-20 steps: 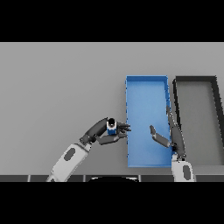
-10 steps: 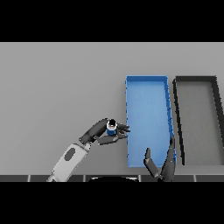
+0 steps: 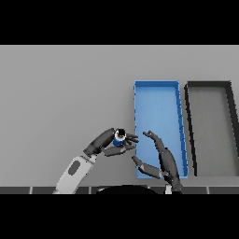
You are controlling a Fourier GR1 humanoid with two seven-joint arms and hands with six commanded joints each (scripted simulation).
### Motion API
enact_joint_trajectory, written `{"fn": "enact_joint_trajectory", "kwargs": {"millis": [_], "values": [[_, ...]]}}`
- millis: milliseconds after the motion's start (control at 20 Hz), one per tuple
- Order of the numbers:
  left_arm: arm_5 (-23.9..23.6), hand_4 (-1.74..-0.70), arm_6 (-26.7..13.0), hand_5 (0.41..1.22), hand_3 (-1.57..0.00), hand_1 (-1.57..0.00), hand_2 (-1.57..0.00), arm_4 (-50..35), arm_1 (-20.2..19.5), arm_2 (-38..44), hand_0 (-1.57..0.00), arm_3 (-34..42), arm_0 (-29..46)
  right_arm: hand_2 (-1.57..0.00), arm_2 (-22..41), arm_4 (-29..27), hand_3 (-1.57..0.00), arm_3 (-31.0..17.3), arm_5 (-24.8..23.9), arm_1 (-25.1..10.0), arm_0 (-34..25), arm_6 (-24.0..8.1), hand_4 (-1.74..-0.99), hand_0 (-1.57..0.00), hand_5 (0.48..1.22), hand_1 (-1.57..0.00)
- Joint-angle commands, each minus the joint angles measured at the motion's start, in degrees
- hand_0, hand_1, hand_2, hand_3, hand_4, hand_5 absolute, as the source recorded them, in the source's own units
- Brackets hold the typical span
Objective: Pick up the blue pipe and place it into the blue bin.
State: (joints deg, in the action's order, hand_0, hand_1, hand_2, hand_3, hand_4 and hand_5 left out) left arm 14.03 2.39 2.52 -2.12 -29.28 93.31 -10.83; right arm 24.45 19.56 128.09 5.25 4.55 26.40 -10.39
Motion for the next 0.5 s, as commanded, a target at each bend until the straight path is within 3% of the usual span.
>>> {"fn": "enact_joint_trajectory", "kwargs": {"millis": [0, 250, 450], "values": [[0.1, -1.47, 0.1, 1.221, -1.57, -1.57, -1.57, 0.4, 0.0, 0.2, -1.57, -0.1, 0.0, -0.08, 0.8, 1.0, 0.0, 1.2, 1.6, -0.5, -2.6, -2.7, -1.281, 0.0, 0.558, 0.0], [1.5, -1.47, 0.1, 1.221, -1.57, -1.57, -1.57, 0.5, 0.4, 2.4, -1.57, -1.2, -1.3, -0.04, 2.4, 1.3, 0.0, -1.0, 6.6, 1.9, -16.8, -13.2, -1.3, 0.0, 0.56, 0.0], [3.1, -1.46, 0.6, 1.221, -1.57, -1.57, -1.57, 0.4, 1.1, 3.4, -1.57, -1.8, -1.6, -0.05, 1.4, 0.0, 0.0, -4.6, 9.4, 3.8, -25.2, -17.6, -1.253, 0.0, 0.554, 0.0]]}}
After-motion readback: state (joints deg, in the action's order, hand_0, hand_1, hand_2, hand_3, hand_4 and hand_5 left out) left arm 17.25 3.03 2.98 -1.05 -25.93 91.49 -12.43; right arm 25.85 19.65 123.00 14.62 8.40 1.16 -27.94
